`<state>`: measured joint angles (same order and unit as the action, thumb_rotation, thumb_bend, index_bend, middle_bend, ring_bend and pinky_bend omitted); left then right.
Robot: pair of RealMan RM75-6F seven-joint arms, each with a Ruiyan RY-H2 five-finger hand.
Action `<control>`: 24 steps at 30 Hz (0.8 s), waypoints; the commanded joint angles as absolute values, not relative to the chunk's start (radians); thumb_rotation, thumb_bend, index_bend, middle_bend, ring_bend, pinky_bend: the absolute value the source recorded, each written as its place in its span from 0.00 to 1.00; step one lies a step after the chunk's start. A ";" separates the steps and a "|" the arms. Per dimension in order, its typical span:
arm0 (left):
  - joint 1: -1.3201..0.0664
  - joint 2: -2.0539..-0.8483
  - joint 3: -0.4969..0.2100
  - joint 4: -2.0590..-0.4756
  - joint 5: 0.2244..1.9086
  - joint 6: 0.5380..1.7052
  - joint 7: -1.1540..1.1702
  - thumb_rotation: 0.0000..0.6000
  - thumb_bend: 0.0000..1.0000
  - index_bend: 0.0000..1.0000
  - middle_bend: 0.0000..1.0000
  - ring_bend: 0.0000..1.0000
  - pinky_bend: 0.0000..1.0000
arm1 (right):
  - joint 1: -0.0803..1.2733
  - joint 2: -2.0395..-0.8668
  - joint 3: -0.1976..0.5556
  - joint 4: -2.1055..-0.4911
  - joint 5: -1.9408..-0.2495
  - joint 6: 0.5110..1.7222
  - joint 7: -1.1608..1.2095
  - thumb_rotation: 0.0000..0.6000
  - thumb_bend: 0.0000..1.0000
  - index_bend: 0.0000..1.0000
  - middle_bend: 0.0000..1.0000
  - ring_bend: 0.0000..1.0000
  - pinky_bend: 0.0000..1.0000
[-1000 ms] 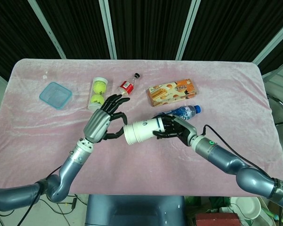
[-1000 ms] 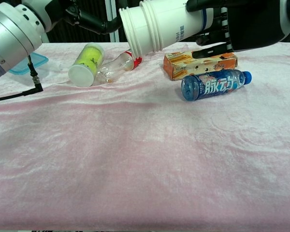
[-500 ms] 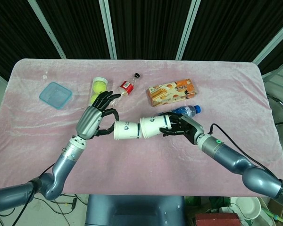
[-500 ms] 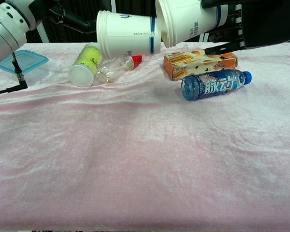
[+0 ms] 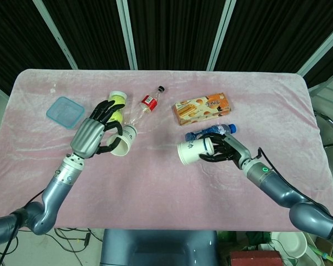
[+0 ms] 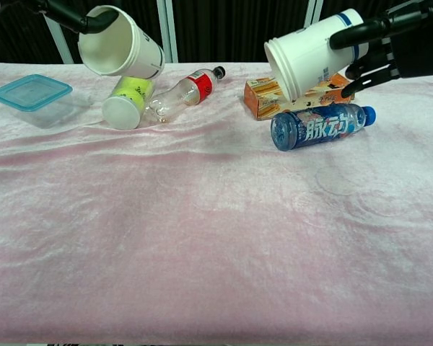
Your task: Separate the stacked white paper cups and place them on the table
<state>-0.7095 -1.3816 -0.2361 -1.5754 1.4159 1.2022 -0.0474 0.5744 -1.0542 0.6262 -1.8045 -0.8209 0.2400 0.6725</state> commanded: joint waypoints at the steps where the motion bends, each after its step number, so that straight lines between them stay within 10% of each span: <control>1: -0.690 -1.316 -0.223 -1.641 1.364 1.160 0.012 1.00 0.53 0.59 0.11 0.00 0.00 | 0.579 -1.037 0.584 -1.802 -0.851 0.282 0.626 1.00 0.49 0.76 0.60 0.63 0.45; 24: -0.578 -1.145 -0.183 -1.784 0.989 1.014 0.020 1.00 0.53 0.59 0.11 0.00 0.00 | 0.674 -1.170 0.191 -1.833 -0.934 0.890 -0.148 1.00 0.51 0.78 0.61 0.63 0.45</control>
<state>-0.5886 -1.1341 -0.1778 -1.8118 1.0222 1.0462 0.0738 0.6582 -1.1206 0.2556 -1.8207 -0.9247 0.8113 -0.0211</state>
